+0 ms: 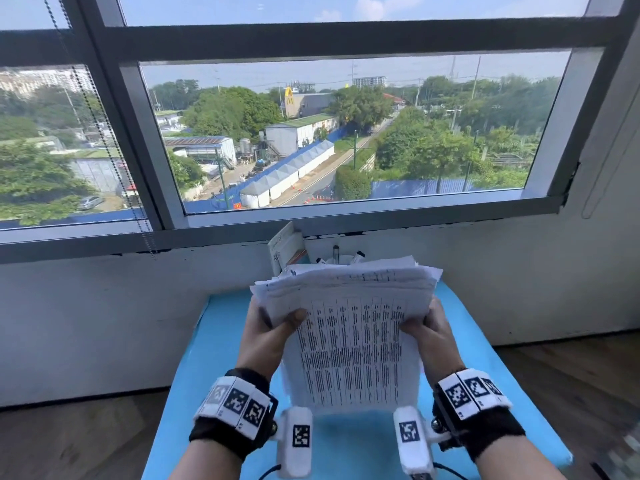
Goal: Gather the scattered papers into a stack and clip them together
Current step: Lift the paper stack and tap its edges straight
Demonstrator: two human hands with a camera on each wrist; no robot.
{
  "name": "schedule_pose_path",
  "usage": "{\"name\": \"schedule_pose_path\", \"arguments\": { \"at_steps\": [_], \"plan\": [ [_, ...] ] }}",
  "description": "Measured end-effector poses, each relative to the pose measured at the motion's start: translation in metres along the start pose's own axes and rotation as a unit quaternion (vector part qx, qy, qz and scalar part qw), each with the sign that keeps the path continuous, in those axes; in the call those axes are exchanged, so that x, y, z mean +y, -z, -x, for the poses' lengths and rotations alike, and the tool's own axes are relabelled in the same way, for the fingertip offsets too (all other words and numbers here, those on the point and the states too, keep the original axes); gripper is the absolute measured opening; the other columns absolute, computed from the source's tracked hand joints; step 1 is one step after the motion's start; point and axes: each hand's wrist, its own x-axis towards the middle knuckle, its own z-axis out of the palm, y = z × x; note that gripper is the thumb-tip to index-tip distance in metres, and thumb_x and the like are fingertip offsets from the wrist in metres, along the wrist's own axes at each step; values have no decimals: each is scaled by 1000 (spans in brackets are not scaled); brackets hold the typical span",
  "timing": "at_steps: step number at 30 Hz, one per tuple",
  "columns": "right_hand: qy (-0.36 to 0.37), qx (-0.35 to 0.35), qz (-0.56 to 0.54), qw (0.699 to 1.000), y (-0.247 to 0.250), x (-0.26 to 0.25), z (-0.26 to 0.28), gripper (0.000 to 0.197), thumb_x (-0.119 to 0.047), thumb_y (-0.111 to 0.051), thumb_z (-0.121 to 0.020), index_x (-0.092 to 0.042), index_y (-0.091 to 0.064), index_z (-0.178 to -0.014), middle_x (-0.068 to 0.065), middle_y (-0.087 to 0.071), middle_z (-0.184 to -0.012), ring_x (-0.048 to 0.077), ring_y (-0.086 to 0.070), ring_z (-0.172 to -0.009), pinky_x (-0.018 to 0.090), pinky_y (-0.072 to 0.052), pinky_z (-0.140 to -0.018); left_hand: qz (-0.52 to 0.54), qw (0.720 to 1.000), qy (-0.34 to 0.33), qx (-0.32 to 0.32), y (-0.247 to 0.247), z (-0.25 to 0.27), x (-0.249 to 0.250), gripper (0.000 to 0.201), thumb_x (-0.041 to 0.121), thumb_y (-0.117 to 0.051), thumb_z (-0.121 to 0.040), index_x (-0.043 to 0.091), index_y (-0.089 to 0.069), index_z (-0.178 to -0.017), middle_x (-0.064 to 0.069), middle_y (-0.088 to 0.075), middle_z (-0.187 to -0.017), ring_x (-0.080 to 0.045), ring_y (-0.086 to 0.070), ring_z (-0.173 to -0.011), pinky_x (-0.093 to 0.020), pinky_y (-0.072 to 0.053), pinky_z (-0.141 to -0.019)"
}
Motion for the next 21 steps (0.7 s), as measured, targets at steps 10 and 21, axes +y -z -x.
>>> {"name": "schedule_pose_path", "arguments": {
  "at_steps": [10, 21],
  "plan": [
    [-39, 5, 36, 999, 9, 2, -1, 29, -4, -60, -67, -18, -54, -92, 10, -65, -92, 27, -61, -86, 43, -51, -79, -36, 999, 25, -9, -12, 7, -2, 45, -11, -66, -78, 6, -51, -117, -14, -65, -107, -26, -62, -98, -30, -57, -81],
    [-19, -13, 23, 999, 12, 6, 7, 43, -10, -64, -63, -23, -50, -102, 11, -63, -99, 27, -61, -92, 44, -51, -84, -101, 994, -38, -6, -18, 10, -2, 57, -5, -65, -81, 15, -32, -123, -1, -56, -105, -8, -63, -86, -20, -54, -74]
  ]
}}
